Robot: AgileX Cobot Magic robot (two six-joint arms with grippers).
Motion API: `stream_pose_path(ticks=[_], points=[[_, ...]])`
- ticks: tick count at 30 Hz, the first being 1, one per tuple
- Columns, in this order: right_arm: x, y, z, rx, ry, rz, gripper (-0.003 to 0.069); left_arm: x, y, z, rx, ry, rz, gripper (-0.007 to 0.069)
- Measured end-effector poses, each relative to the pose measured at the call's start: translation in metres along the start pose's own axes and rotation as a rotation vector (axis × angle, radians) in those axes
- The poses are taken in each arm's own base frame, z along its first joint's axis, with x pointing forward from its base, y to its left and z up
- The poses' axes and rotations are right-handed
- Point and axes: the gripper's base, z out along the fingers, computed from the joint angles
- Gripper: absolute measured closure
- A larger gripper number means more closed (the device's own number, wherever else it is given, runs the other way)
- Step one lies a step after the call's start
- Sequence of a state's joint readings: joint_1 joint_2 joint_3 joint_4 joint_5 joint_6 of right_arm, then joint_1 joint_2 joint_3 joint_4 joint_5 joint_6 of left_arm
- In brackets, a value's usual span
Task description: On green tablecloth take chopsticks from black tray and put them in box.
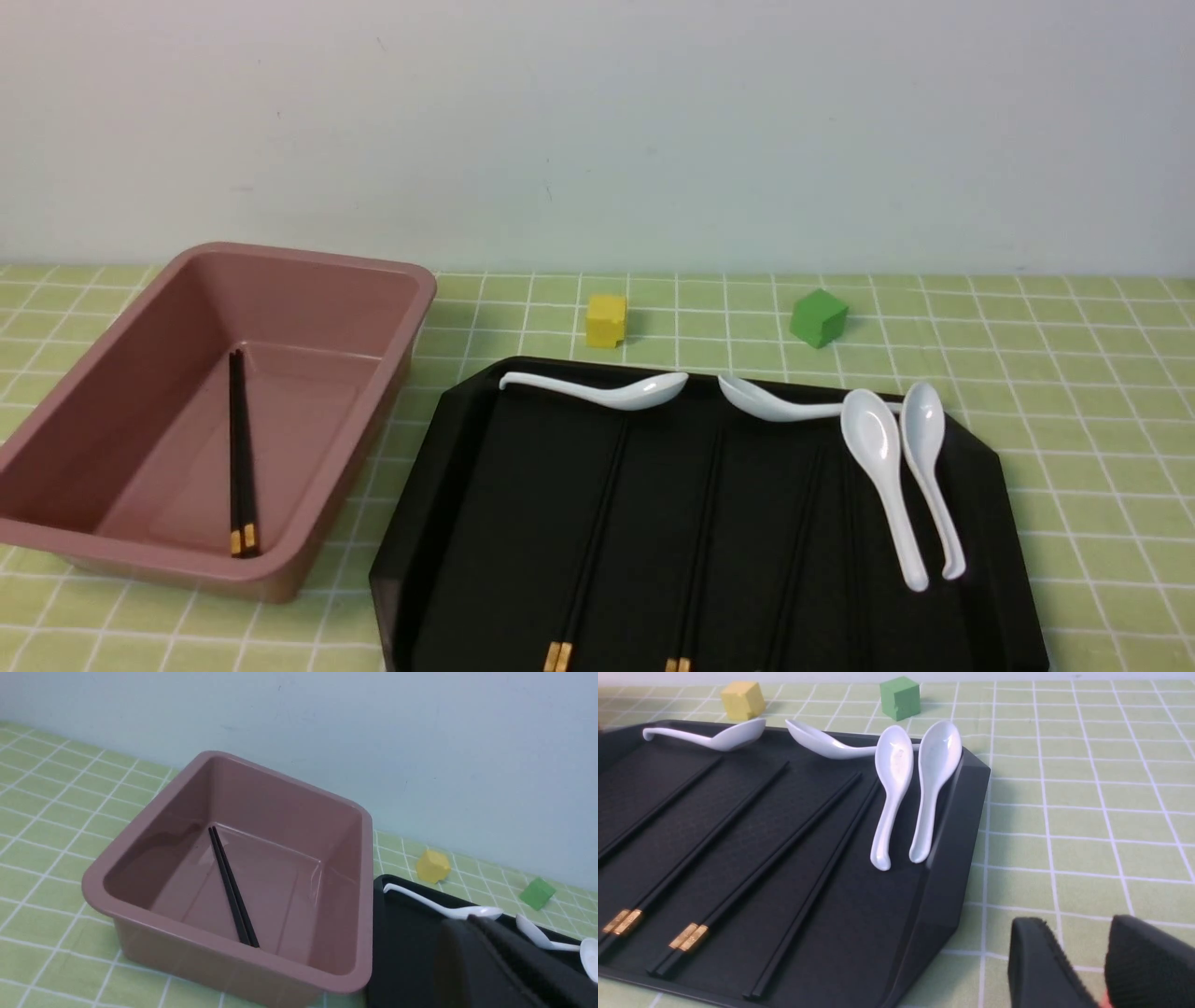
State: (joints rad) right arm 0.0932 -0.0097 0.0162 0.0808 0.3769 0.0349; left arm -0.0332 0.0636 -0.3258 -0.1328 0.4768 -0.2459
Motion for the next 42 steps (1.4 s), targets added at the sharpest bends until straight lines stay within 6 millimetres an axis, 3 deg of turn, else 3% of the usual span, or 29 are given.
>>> stream_pose_path(ticks=[19, 23, 33, 42], points=[[0.0, 0.0, 0.0, 0.0, 0.0, 0.0, 0.0419, 0.001, 0.001, 0.0, 0.001, -0.009, 0.002, 0.0637], [0.0, 0.0, 0.0, 0.0, 0.0, 0.0, 0.0419, 0.016, 0.008, 0.005, -0.016, 0.013, 0.014, 0.0637], [0.0, 0.0, 0.0, 0.0, 0.0, 0.0, 0.0419, 0.096, 0.041, 0.024, -0.103, 0.214, 0.03, 0.0635], [0.0, 0.0, 0.0, 0.0, 0.0, 0.0, 0.0419, 0.095, 0.04, 0.026, -0.084, 0.174, 0.034, 0.0626]])
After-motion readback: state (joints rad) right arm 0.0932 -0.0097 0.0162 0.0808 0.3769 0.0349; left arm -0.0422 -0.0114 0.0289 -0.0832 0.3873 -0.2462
